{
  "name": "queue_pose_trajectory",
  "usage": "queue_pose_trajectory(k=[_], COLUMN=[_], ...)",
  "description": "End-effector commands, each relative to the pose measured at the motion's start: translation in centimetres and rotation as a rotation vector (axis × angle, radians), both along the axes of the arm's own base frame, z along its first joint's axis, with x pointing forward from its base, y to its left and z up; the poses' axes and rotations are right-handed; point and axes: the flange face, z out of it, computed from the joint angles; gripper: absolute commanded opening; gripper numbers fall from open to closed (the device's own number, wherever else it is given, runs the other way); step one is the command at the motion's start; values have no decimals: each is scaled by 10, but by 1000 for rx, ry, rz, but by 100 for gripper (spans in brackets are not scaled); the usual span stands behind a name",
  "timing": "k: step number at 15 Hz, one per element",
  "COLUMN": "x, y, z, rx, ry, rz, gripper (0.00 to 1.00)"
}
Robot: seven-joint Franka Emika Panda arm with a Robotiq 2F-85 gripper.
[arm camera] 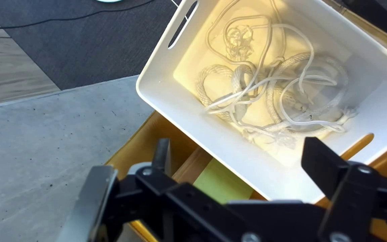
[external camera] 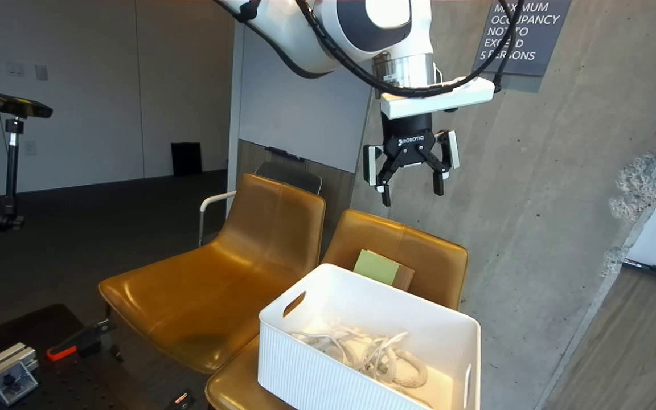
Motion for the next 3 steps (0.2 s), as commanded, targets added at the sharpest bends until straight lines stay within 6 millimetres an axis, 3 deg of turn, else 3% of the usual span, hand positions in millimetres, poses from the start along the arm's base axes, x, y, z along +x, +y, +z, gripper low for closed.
queue_pose_trajectory(k=[1, 3], x=[0, 0], y=[-1, -1], z=[1, 1], rx=[0, 0], ry=[1, 1], rz=[0, 0], gripper=[99, 99])
